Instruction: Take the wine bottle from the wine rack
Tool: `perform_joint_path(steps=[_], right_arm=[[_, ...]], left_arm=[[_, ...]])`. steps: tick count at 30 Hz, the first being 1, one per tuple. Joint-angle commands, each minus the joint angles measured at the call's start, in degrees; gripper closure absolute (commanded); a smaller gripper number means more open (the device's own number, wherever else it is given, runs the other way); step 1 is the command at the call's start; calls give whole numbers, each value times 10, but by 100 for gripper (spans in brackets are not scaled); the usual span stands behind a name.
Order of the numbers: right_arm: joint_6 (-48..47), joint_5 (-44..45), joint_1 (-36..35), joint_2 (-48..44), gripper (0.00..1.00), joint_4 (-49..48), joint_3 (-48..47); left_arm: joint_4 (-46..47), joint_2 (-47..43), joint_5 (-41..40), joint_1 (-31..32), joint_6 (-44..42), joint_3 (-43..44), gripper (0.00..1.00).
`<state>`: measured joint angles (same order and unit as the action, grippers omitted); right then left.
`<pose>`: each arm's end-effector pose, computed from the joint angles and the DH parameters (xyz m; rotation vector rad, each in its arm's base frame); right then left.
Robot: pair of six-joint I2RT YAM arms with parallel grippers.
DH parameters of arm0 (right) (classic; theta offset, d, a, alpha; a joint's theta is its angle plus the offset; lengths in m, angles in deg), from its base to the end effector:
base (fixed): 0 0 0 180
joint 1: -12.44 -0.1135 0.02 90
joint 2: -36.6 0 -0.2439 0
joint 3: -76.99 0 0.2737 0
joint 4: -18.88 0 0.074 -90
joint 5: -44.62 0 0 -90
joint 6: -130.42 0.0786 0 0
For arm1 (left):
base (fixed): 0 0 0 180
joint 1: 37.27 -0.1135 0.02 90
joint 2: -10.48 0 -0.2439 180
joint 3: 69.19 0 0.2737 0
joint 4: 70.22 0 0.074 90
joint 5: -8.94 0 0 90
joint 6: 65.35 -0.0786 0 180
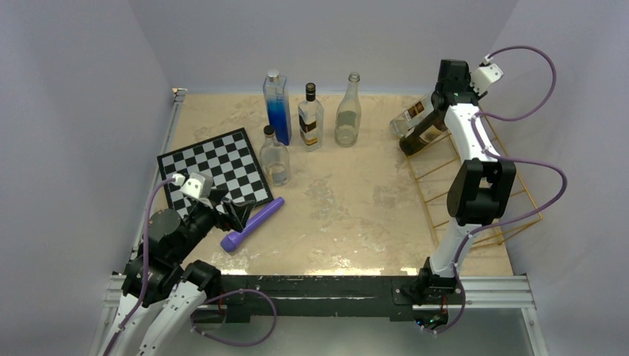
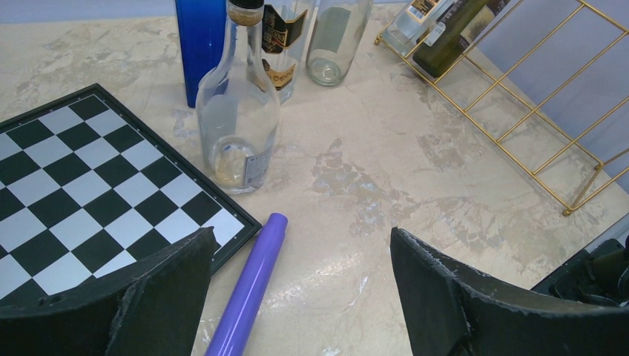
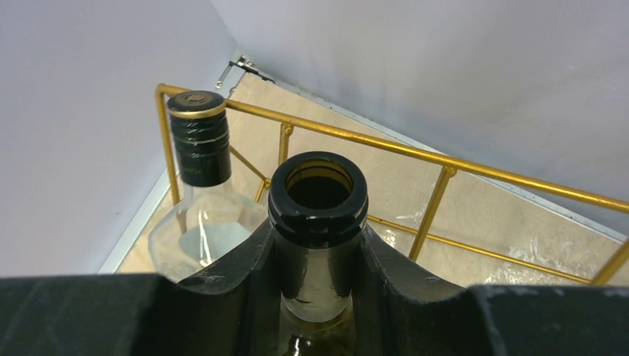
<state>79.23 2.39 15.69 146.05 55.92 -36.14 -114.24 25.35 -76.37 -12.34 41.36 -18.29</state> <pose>0.4762 -0.0853 0.2913 1.1215 1.6347 -0.4958 0.1392 -0.0718 0.3159 0.1872 1.7378 -0.6066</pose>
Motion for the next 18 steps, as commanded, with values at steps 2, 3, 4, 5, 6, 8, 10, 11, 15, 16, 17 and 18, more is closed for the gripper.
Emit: perform_joint_path(steps=[2,3,4,5,6,8,10,11,15,16,17,18], right_arm=[[-29,14,-8,-85,100,-62,24],[-29,15,-11,-91,100,-63,26],[-29,16,-13,-98,100,-63,29],[-30,16,-16,-104,100,-65,31],[-31,17,-18,-110,100,-69,34],[-39,8,-21,-120,100,-81,42],[-30,1,-26,-125,100,-74,44],[-22,2,-28,-127,100,-64,45],[1,-17,-28,-152,100,-64,75],[9,-20,-28,-158,100,-57,79],[20,-22,-42,-162,100,-47,81],[30,-25,-45,-166,100,-35,85]], left_arm=[[16,-3,4,3,-12,11,9],[16,-4,3,3,-12,11,9],[16,-5,4,3,-12,10,9],[16,-5,5,3,-12,11,9],[15,-5,5,3,-12,11,9],[14,-7,5,3,-12,11,9],[12,-9,6,3,-13,11,9],[11,-11,6,3,-12,11,9],[9,-15,4,3,-11,11,9],[9,-16,3,4,-10,11,9],[9,-16,3,4,-11,11,9],[9,-17,4,4,-10,12,9]])
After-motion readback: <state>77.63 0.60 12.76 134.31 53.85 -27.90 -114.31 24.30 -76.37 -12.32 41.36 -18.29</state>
